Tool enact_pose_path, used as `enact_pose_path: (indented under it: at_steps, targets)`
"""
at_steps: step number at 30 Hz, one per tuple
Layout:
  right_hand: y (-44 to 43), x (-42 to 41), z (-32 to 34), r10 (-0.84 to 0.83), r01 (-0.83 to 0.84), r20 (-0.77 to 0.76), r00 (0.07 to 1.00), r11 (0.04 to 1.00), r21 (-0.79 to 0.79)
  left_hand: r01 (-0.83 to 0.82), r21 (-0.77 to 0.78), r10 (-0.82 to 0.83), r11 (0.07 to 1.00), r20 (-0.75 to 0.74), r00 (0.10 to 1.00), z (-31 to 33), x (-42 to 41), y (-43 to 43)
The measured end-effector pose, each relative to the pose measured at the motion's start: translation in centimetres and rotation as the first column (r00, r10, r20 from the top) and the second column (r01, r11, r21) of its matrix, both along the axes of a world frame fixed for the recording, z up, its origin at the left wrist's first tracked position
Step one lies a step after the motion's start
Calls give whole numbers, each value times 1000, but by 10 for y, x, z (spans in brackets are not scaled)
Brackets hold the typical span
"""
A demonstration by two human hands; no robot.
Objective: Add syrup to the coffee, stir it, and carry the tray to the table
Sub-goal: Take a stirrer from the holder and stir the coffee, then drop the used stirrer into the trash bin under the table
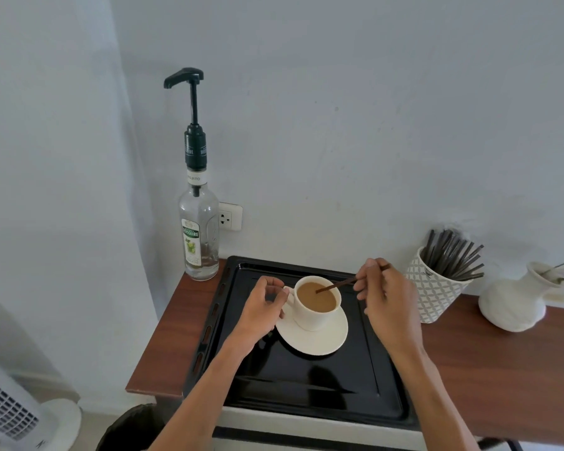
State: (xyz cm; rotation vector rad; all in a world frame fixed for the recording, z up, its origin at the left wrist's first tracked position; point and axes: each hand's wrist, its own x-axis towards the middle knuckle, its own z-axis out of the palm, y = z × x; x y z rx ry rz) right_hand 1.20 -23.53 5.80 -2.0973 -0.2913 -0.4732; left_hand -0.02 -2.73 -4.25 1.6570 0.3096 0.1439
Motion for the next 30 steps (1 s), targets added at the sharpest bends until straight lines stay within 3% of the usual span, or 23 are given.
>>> enact_pose_path:
  at_steps: [4, 6, 14, 18, 22, 30]
  targets:
    - [-4, -3, -3, -50, 54, -56, 997, 996, 76, -29, 39, 28, 999, 31, 999, 4, -16, 8]
    - [-2, -8, -3, -66, 76, -56, 996, 979, 189, -53, 79, 49, 995, 43, 998, 4, -27, 16]
    - [25, -39, -14, 3, 138, -253, 968, 832, 538, -168, 279, 152, 945, 79, 985, 8, -97, 84]
    - [63, -69, -26, 1, 160, -269, 963, 803, 575, -257, 521, 232, 814, 114, 966, 6, -142, 132]
    - [111, -100, -34, 123, 107, -326, 937, 788, 606, -260, 741, 289, 619, 92, 953, -2, -180, 178]
    - [232, -164, -58, 181, 11, -346, 921, 873, 487, -103, 904, 269, 416, -14, 963, -49, -213, 279]
